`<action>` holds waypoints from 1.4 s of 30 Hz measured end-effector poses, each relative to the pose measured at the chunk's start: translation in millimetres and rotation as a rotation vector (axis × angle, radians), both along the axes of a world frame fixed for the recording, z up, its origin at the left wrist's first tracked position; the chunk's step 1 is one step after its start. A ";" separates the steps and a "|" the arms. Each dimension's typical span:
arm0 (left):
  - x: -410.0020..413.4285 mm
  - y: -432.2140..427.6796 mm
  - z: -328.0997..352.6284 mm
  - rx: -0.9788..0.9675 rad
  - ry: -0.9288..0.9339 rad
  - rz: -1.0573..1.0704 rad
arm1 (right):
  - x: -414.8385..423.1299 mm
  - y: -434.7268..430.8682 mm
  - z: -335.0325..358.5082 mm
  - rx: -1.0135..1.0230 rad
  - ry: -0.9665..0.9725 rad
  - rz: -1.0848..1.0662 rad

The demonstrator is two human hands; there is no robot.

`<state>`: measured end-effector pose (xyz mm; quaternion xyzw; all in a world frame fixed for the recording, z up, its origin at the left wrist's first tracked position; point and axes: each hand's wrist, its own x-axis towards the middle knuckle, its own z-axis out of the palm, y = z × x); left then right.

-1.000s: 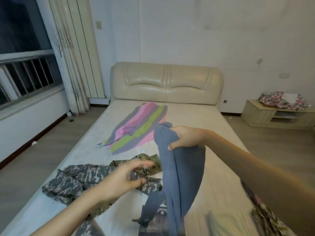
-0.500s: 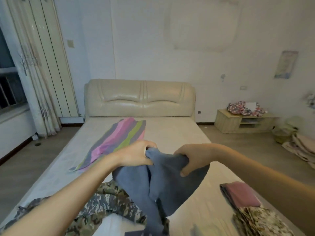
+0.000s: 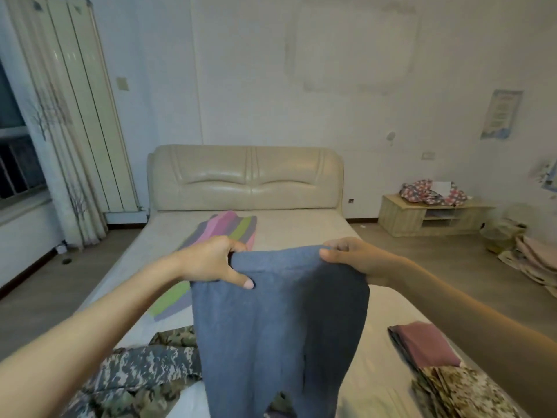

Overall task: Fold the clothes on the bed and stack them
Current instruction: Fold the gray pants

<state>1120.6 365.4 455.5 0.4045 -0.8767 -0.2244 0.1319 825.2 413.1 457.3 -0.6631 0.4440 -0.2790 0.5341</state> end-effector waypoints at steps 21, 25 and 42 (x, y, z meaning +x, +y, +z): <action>-55.2 46.9 -21.6 -0.091 0.459 0.114 | 93.8 8.5 -12.7 -0.282 -0.212 -0.484; -47.0 42.9 -36.0 -0.247 0.695 0.226 | 80.5 5.8 -12.2 -0.364 -0.115 -0.474; -55.7 -99.4 -50.1 0.443 0.852 0.339 | 21.0 -96.8 -13.7 -0.173 0.068 -0.383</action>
